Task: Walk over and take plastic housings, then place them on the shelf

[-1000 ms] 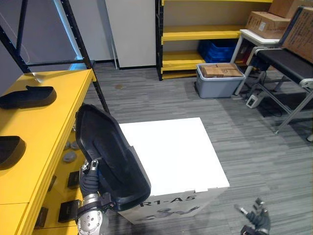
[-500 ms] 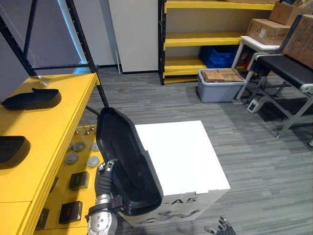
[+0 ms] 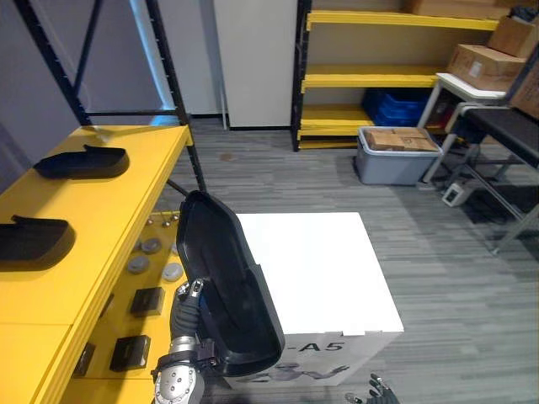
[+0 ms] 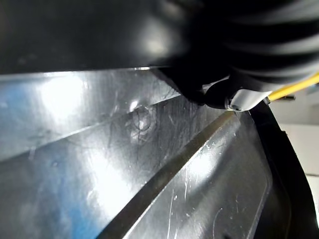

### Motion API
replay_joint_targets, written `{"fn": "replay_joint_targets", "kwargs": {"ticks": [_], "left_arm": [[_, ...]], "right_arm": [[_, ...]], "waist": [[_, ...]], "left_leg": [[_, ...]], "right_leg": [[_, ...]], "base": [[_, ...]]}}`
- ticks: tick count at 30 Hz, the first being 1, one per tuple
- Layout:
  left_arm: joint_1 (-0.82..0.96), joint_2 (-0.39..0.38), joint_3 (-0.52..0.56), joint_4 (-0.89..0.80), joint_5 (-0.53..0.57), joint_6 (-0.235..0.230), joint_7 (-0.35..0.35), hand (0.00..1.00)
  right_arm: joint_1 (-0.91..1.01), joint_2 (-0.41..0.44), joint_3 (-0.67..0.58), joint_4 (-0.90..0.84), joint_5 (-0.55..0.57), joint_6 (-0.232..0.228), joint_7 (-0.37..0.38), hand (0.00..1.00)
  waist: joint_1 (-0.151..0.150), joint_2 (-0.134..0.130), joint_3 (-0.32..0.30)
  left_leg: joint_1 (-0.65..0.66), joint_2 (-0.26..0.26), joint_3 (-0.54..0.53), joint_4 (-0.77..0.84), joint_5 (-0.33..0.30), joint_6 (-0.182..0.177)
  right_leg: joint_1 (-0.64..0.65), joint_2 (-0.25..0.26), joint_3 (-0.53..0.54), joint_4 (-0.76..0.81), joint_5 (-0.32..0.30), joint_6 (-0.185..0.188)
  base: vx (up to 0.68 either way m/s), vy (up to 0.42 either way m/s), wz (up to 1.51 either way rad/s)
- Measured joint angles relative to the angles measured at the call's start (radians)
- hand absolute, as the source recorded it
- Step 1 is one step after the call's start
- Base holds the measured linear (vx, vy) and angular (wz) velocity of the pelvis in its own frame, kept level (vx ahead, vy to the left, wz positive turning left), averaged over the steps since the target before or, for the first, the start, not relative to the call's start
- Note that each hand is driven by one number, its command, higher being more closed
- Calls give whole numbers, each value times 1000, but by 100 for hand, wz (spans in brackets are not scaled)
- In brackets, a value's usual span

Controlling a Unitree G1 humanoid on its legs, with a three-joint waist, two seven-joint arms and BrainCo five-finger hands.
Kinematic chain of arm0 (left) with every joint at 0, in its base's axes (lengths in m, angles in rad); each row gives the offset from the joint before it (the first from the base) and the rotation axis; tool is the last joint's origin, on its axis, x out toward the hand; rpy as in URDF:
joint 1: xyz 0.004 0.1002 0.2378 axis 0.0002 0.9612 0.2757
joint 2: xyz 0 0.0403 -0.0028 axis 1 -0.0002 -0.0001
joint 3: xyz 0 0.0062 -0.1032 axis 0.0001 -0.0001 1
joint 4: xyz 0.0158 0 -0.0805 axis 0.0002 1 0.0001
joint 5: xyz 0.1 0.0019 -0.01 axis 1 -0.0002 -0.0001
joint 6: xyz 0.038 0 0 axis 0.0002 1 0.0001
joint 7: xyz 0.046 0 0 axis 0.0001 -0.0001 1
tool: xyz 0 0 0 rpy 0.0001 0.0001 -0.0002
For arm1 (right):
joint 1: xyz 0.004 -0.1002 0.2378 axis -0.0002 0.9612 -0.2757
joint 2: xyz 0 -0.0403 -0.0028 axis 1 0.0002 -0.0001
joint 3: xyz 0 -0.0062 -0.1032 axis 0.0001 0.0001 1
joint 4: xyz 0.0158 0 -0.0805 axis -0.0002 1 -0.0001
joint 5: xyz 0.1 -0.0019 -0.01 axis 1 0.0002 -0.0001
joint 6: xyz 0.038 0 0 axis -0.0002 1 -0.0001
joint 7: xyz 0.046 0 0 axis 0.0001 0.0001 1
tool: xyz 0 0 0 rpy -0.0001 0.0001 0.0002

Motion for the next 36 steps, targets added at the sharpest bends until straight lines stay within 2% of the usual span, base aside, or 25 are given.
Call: {"fn": "replay_joint_targets", "kwargs": {"ticks": [1, 4, 5, 7, 8, 9, 10, 11, 13, 14, 15, 16, 17, 18, 20, 23, 24, 25, 26, 27, 28, 31, 32, 35, 36], "left_arm": [[-12, -3, -6, -12, 1, 1, -1, 100], [-38, -12, -12, -81, 1, 0, 10, 100], [-42, -16, -12, -97, 1, 0, 17, 100], [-59, -31, -14, -126, 1, -4, 24, 100], [-84, -37, -26, -126, 1, -12, 36, 100], [-103, -39, -40, -125, 1, -16, 43, 100], [-117, -39, -55, -125, 1, -22, 43, 100], [-143, -40, -82, -125, 0, -28, 43, 100], [-199, -35, -123, -119, 0, -28, 43, 100], [-222, -33, -138, -114, -1, -29, 48, 100], [-247, -30, -147, -113, -1, -33, 51, 100], [-250, -32, -150, -113, -1, -33, 53, 100], [-263, -39, -167, -105, -1, -35, 55, 100], [-269, -31, -183, -103, -1, -35, 57, 100], [-269, -31, -191, -97, -1, -35, 57, 100], [-269, -29, -205, -80, 0, -33, 54, 100], [-269, -26, -212, -80, 0, -33, 50, 100], [-268, -23, -226, -76, 0, -33, 44, 100], [-268, -22, -233, -74, 0, -33, 42, 100], [-268, -13, -241, -71, 0, -33, 41, 100], [-270, -6, -247, -65, 0, -33, 40, 100], [-273, -3, -243, -51, 0, -35, 41, 100], [-282, -2, -234, -25, 0, -35, 43, 100], [-281, -4, -236, -9, 0, -35, 44, 100], [-280, -9, -237, -13, 0, -35, 44, 100]], "right_arm": [[-18, -2, 12, 19, -5, 0, -3, 0], [-53, -6, 29, 36, -17, 1, -15, 0], [-65, -6, 30, 48, -18, 0, -17, 0], [-82, -6, 24, 66, -20, 2, -27, 0], [-85, -11, 24, 80, -21, 4, -35, 0], [-91, -21, 19, 93, -25, 8, -43, 0], [-89, -30, 16, 93, -27, 10, -46, 0], [-92, -51, 9, 91, -29, 11, -51, 0], [-102, -54, 6, 98, -29, 14, -61, 0], [-109, -46, 5, 119, -28, 15, -63, 0], [-124, -33, -14, 126, -27, 15, -64, 0], [-127, -34, -16, 128, -27, 15, -64, 0], [-130, -32, -21, 132, -26, 18, -64, 0], [-141, -20, -22, 131, -26, 17, -64, 0], [-156, -11, -27, 133, -27, 17, -64, 0], [-164, -9, -29, 132, -34, 20, -63, 0], [-156, -10, -30, 131, -36, 20, -63, 0], [-142, -12, -30, 127, -40, 21, -63, 0], [-137, -9, -34, 117, -31, 22, -61, 0], [-132, -8, -29, 88, -33, 21, -61, 0], [-119, -8, -29, 60, -33, 18, -61, 0], [-110, -11, -31, 35, -30, 16, -61, 0], [-95, -15, -31, 2, -25, 15, -62, 0], [-63, -15, -30, -43, -17, 15, -62, 0], [-35, -10, -29, -73, -16, 15, -61, 0]], "waist": [[17, 2, 16], [32, 5, 65], [39, 5, 74], [38, -1, 81], [38, 4, 83], [37, 9, 82], [34, 16, 79], [23, 50, 70], [5, 48, 78], [-11, 30, 71], [-18, 30, 78], [-17, 37, 79], [-21, 43, 82], [-17, 38, 81], [-12, 37, 82], [-12, 35, 83], [-16, 33, 84], [-20, 33, 85], [-28, 36, 84], [-47, 39, 88], [-55, 44, 93], [-69, 42, 92], [-72, 35, 97], [-71, 29, 97], [-61, 24, 95]], "left_leg": [[-16, -7, -37, 15, 6, -3], [-84, -32, -134, 55, 27, -13], [-96, -37, -130, 56, 29, -15], [-155, 13, 95, 116, -21, 30], [-205, 71, 291, 226, -57, 42], [-231, 117, 435, 333, -90, 67], [-237, 147, 503, 399, -102, 97], [-253, 147, 526, 415, -122, 100], [-262, 92, 467, 359, -105, 101], [-239, 40, 479, 267, -105, 122], [-234, 66, 565, 319, -129, 150], [-227, 75, 568, 326, -126, 137], [-224, 50, 540, 319, -122, 117], [-224, 22, 524, 310, -126, 126], [-229, 6, 523, 309, -135, 133], [-229, -21, 519, 307, -163, 140], [-223, -37, 509, 300, -171, 148], [-207, -54, 490, 282, -172, 151], [-200, -57, 477, 273, -170, 154], [-184, -56, 437, 255, -164, 152], [-161, -57, 399, 222, -147, 153], [-139, -79, 318, 185, -132, 143], [-122, -106, 260, 182, -132, 142], [-94, -135, 190, 189, -148, 148], [-88, -139, 160, 221, -176, 148]], "right_leg": [[3, -4, -31, 5, -1, 1], [0, -22, -149, 39, -20, 0], [1, -28, -176, 46, -23, 0], [-1, -47, -267, 54, -24, 0], [-1, -68, -323, 69, -24, 0], [2, -92, -372, 94, -30, 9], [3, -109, -408, 120, -42, 26], [7, -117, -452, 174, -66, 49], [1, -135, -473, 192, -92, 45], [11, -157, -506, 152, -72, 39], [36, -168, -565, 140, -49, 62], [40, -167, -572, 145, -46, 66], [57, -180, -590, 161, -39, 65], [64, -197, -588, 162, -38, 63], [52, -222, -586, 191, -38, 63], [32, -289, -577, 295, -37, 63], [16, -326, -558, 364, -37, 59], [-25, -363, -469, 466, -29, -9], [-61, -368, -401, 520, -21, -55], [-112, -319, -230, 562, -83, -27], [-155, -240, -86, 559, -142, -18], [-255, -115, 116, 529, -175, -2], [-322, -55, 255, 514, -172, 4], [-357, -29, 354, 480, -171, 5], [-348, -36, 344, 435, -166, 6]], "base": [[-44, -37, 78], [-88, -36, 111], [-108, 1, 137], [-94, 42, 128], [-31, 115, 140], [27, 141, 142], [88, 213, 137], [90, 195, 147], [26, 176, 144], [-12, 169, 141], [29, 137, 117], [97, 93, 100], [126, 150, 70], [99, 148, 68], [53, 162, 19], [40, 199, 9], [40, 248, 25], [40, 249, 34], [54, 216, 52], [64, 98, 78], [59, 56, 81], [67, 11, 95], [95, -34, 122], [111, -66, 112], [166, -120, 120]]}}
